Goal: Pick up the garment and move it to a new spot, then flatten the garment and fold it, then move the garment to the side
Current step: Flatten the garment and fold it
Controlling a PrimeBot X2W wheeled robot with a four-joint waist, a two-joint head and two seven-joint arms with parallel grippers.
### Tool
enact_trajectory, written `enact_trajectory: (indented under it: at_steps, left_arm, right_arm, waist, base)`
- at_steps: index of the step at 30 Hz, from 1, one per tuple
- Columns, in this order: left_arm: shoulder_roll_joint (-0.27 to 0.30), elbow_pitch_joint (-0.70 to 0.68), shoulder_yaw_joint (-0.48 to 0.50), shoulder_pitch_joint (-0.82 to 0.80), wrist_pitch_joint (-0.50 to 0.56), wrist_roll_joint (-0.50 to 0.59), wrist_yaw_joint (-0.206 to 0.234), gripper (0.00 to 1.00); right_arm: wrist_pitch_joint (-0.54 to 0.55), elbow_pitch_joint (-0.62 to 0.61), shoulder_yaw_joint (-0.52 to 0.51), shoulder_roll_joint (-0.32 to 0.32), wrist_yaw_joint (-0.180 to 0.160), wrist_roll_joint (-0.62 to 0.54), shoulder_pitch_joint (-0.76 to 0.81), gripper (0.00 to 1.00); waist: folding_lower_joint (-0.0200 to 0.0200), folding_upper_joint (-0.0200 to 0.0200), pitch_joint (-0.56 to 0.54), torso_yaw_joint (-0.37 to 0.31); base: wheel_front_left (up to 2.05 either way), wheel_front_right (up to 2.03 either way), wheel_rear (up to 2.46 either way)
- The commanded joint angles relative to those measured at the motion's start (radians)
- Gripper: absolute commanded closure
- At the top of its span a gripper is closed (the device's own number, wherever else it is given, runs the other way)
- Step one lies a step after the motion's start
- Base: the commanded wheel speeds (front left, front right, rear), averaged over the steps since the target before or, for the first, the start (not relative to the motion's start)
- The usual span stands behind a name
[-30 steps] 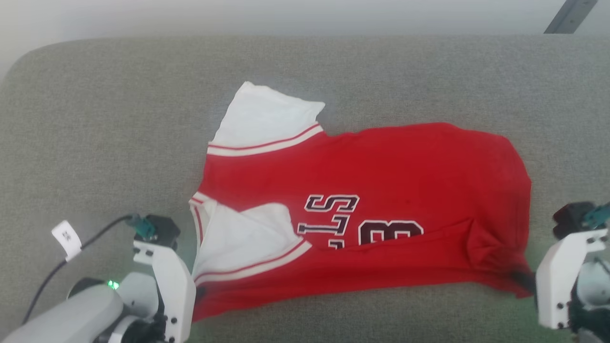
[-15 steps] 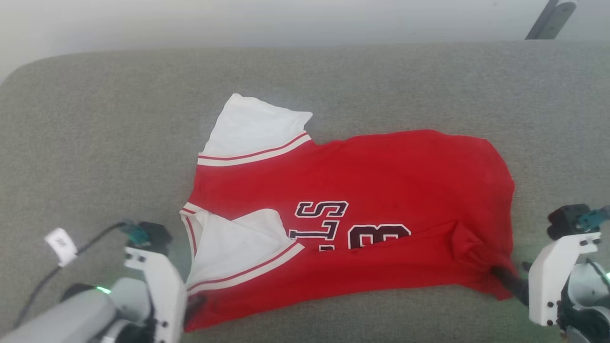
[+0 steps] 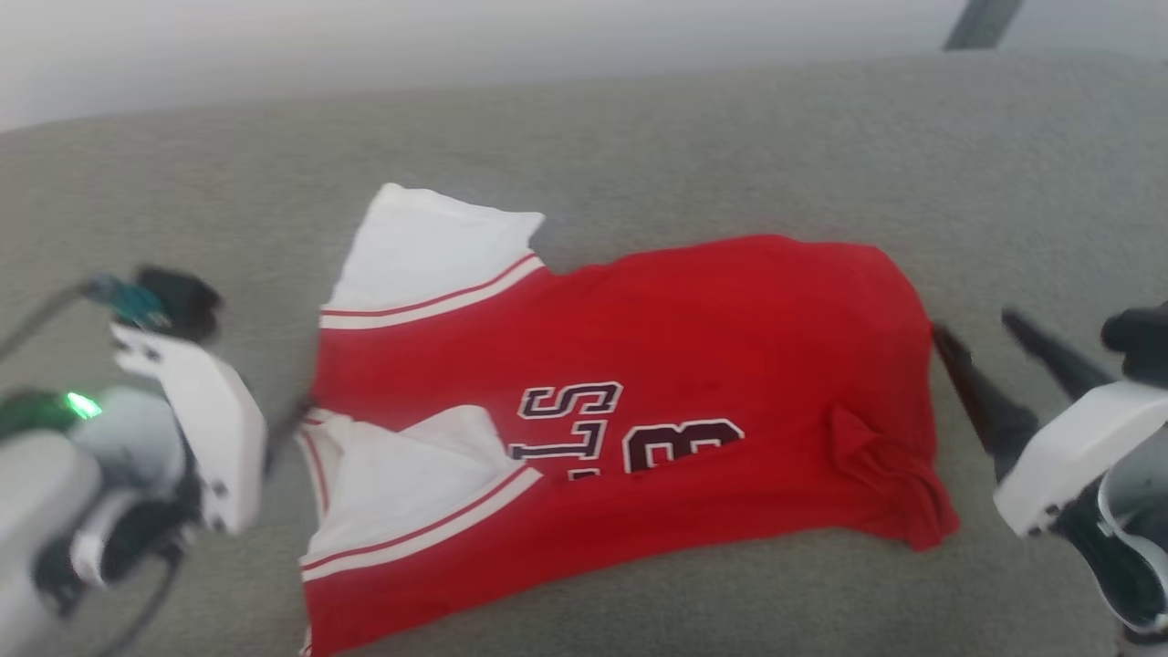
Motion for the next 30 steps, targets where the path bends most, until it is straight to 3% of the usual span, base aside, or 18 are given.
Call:
enact_trajectory:
  at_steps: [1,7,12,20,30]
  left_arm:
    - [0.003,0.011,0.008,-0.015,-0.005,0.005,-0.004,0.0]
    - [-0.015,0.117,0.042,-0.142,-0.009,0.044,-0.088,0.0]
    - [-0.035,0.238,0.056,-0.252,0.005,0.073,-0.16,0.0]
    - [-0.079,0.447,0.062,-0.391,0.066,0.085,-0.231,0.0]
    - [-0.14,0.616,0.026,-0.466,0.219,0.065,-0.237,0.0]
  right_arm:
    - [-0.024,-0.007,0.002,0.007,0.0,-0.01,-0.01,0.0]
    - [-0.344,-0.002,0.056,0.067,0.0,-0.145,-0.068,0.0]
    - [-0.539,0.055,0.087,0.135,0.0,-0.213,-0.1,0.0]
    - [-0.625,0.142,0.134,0.185,0.0,-0.229,-0.126,0.0]
    - [-0.617,0.182,0.139,0.19,0.0,-0.219,-0.153,0.0]
  waist:
    - [0.0,-0.0001,0.018,-0.022]
    - [0.0,-0.0001,0.077,-0.109]
    - [0.0,-0.0001,0.135,-0.181]
    - [0.0,-0.0001,0.208,-0.254]
    - [0.0,-0.0001,0.244,-0.266]
  base:
    - [0.0,0.0,0.0]
    - [0.0,0.0,0.0]
    - [0.0,0.0,0.0]
    - [0.0,0.0,0.0]
    - [0.0,0.0,0.0]
